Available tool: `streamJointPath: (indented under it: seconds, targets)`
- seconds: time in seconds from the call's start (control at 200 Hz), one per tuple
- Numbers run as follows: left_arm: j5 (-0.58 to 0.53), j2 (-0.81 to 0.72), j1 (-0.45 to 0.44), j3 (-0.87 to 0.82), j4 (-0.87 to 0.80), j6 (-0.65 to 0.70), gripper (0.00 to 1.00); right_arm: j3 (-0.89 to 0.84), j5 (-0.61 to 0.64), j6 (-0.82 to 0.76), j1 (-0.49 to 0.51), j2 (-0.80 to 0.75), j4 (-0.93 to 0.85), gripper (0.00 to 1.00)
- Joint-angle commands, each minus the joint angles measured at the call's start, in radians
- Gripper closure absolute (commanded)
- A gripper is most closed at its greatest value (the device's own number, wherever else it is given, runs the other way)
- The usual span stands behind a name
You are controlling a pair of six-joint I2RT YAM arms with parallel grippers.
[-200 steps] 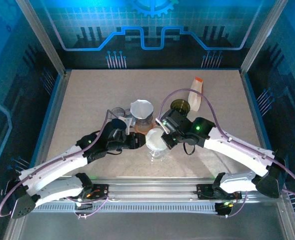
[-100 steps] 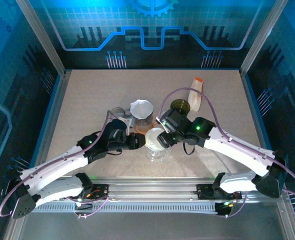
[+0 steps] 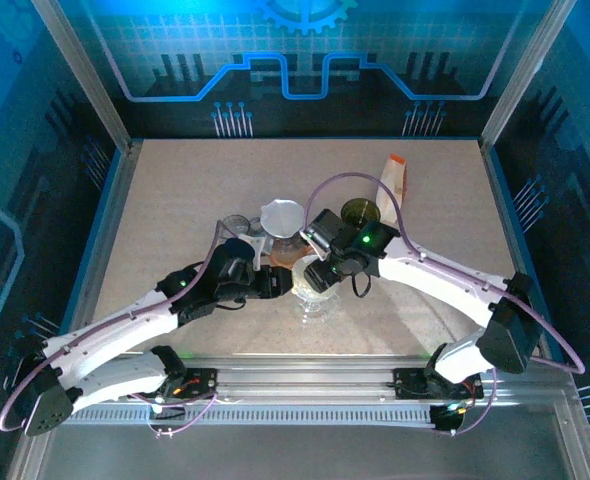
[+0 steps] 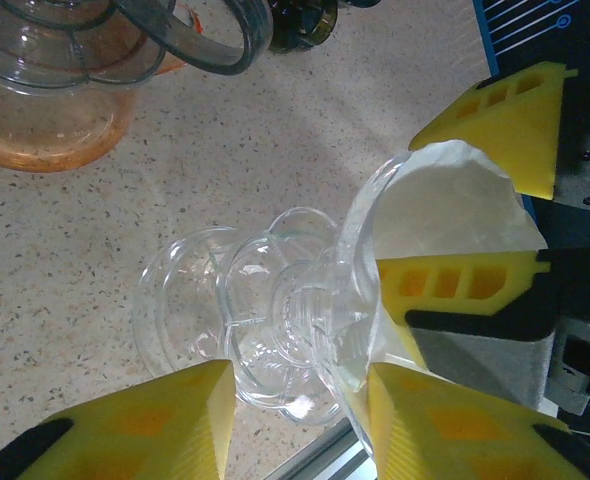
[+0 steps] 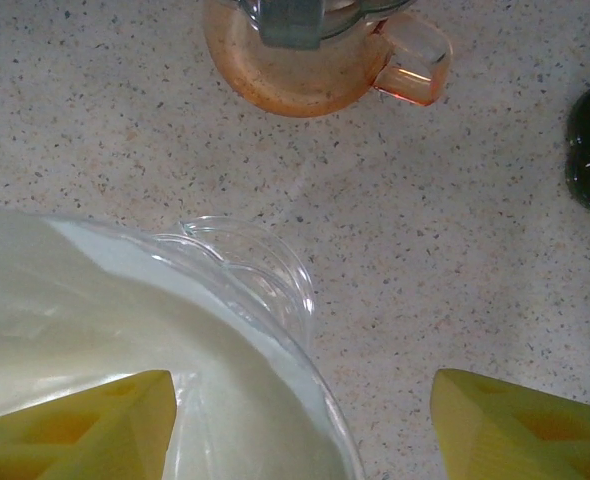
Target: Place the coffee filter in the dripper
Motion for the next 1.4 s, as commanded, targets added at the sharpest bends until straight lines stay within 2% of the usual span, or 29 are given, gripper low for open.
streamJointPath:
  seconds: [0.0,0.26,0.535,0.951,1.051,1.221,1.396]
  targets:
    - [0.021,0.011,0.008,-0.013,-0.004,-0.002,0.60,-0.006,-0.034,-0.013,-0.009,0.025,0.012,0.32]
    - [0.023,0.010,0.007,-0.007,-0.007,-0.004,0.59,-0.033,-0.041,-0.010,-0.007,0.066,0.035,0.33]
    - [0.005,-0.047,0.007,-0.010,0.022,-0.017,0.34,-0.060,-0.031,-0.006,-0.007,0.082,0.057,0.33]
    - [0.011,0.022,0.008,0.002,0.050,-0.013,0.26,-0.066,-0.039,0.000,-0.006,0.076,0.064,0.33]
    - [-0.011,0.025,0.008,0.012,0.028,-0.010,0.29,-0.069,-0.036,0.002,-0.006,0.072,0.064,0.33]
    - [-0.045,0.024,0.007,0.025,-0.025,-0.008,0.49,-0.074,-0.030,0.003,-0.006,0.063,0.067,0.33]
    - [-0.043,0.019,0.008,0.024,-0.050,-0.011,0.52,-0.074,-0.029,0.003,-0.006,0.063,0.067,0.33]
